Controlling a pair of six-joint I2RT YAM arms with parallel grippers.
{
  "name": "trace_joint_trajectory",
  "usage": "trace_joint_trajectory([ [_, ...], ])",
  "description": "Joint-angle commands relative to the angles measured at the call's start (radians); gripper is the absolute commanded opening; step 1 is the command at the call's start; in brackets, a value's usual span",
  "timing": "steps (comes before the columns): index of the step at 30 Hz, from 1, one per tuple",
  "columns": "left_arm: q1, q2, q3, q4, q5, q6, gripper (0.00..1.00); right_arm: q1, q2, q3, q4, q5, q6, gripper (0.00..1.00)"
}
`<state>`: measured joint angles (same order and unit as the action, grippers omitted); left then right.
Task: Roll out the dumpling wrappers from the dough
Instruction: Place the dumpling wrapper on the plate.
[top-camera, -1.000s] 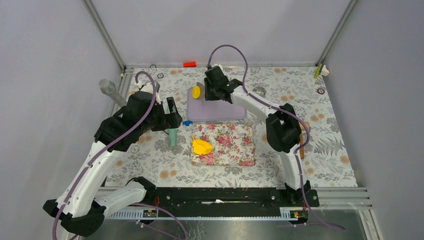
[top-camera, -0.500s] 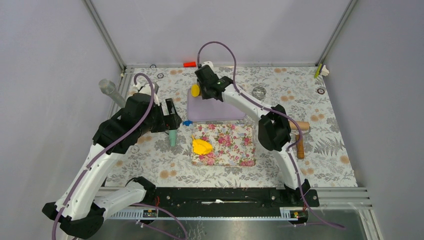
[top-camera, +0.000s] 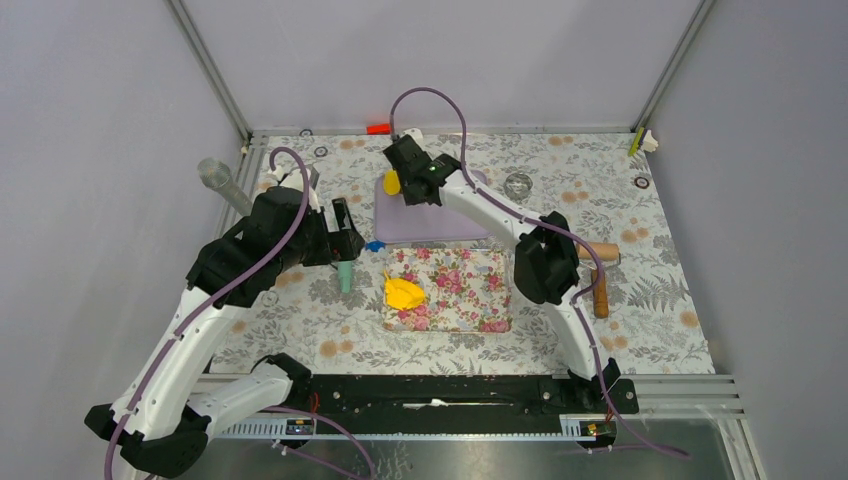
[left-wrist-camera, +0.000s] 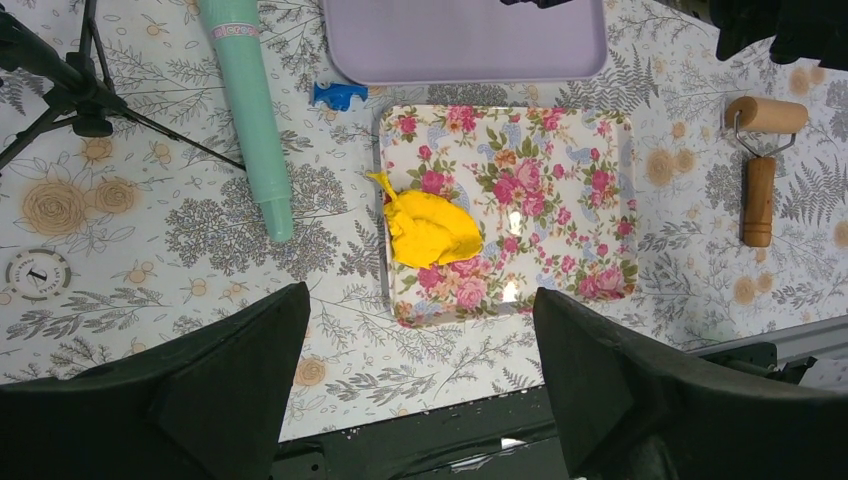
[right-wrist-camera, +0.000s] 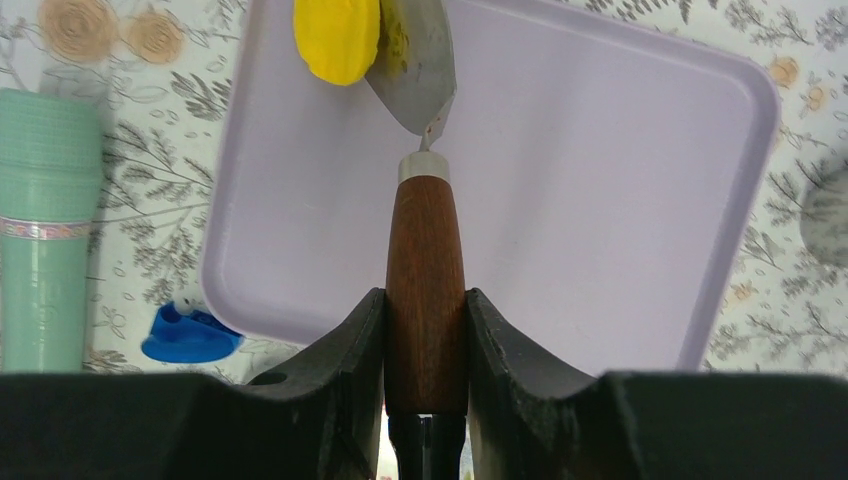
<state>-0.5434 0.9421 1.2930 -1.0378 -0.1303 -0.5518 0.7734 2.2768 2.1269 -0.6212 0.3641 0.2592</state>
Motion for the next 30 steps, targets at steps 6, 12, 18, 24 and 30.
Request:
trace_joint_trajectory([
  [6, 0.005, -0.021, -0.008, 0.039, 0.017, -0.007, 0.89, -0.001, -0.014, 0.143, -0.221, 0.186, 0.032, 0.0],
  [12, 0.005, -0.021, -0.008, 0.04, 0.024, -0.008, 0.9, -0.001, -0.045, 0.151, -0.243, 0.249, 0.029, 0.0],
  [18, 0.005, -0.02, -0.008, 0.04, 0.023, -0.001, 0.9, -0.036, -0.198, 0.079, -0.246, 0.165, 0.061, 0.0],
  [24, 0.006, -0.014, -0.021, 0.037, 0.009, 0.014, 0.9, -0.218, -0.621, -0.44, 0.036, -0.184, 0.151, 0.0],
  [30, 0.007, 0.014, -0.034, 0.058, 0.042, 0.012, 0.9, -0.644, -1.081, -0.955, 0.274, -0.497, 0.346, 0.0],
])
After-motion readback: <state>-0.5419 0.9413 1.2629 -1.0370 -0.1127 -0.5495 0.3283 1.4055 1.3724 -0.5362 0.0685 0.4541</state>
